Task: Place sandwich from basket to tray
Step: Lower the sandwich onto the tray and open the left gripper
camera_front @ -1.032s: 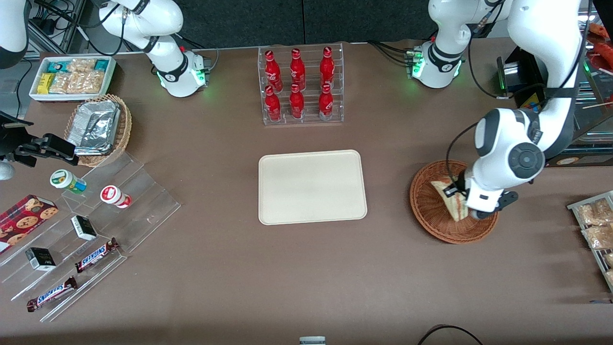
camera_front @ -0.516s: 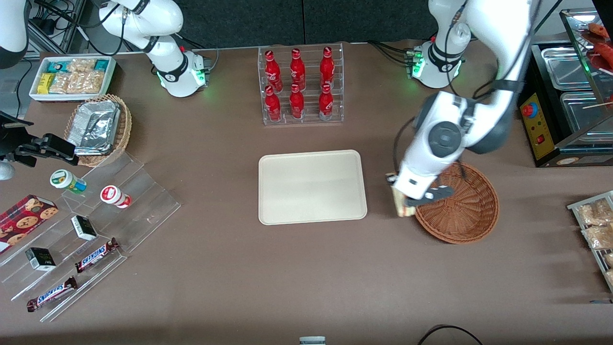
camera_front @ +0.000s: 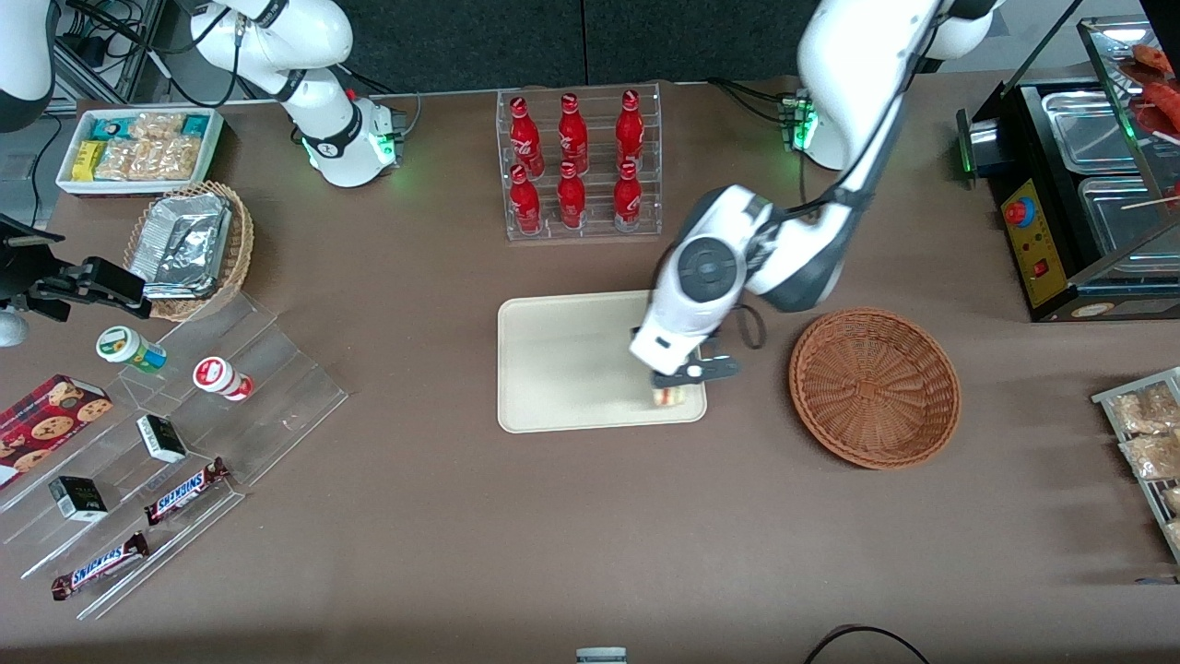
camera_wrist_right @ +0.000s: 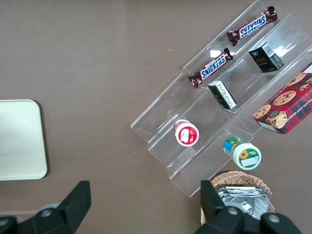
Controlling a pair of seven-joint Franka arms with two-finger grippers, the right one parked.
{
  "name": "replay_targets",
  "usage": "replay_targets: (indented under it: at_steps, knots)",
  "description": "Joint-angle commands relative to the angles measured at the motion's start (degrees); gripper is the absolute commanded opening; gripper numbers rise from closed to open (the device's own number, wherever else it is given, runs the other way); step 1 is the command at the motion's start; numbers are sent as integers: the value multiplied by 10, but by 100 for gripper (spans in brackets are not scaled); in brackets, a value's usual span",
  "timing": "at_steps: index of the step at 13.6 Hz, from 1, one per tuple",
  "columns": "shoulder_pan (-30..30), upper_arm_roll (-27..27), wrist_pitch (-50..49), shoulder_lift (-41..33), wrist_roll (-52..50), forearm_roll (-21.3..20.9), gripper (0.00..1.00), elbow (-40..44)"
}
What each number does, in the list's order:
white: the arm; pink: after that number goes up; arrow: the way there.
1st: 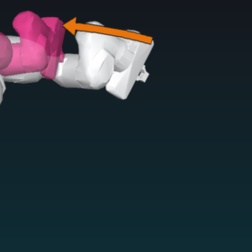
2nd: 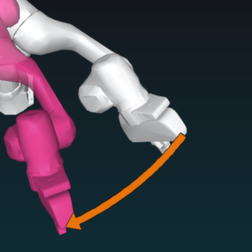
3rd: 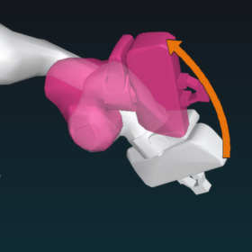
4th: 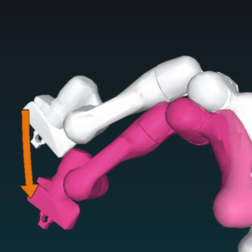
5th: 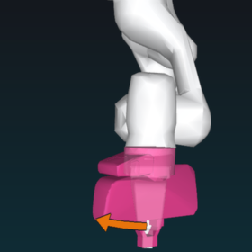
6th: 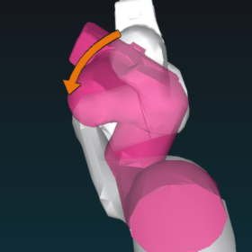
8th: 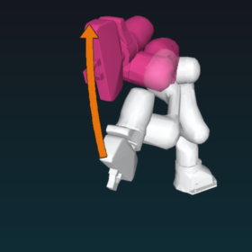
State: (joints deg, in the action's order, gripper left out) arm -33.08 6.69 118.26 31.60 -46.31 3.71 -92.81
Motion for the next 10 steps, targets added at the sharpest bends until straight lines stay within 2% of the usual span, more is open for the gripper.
replay_targets:
  at_steps: [1, 5, 8, 9, 10]
  knots:
    - [-38, -8, -11, 70, -23, 7, 0, 76]
    - [-62, -8, -8, 124, -23, 6, 0, 123]
    - [-67, -9, -8, 135, -25, 5, 0, 124]
    - [-67, -9, -8, 137, -25, 7, 34, 124]
    - [-67, -9, -7, 138, -26, 7, 84, 124]
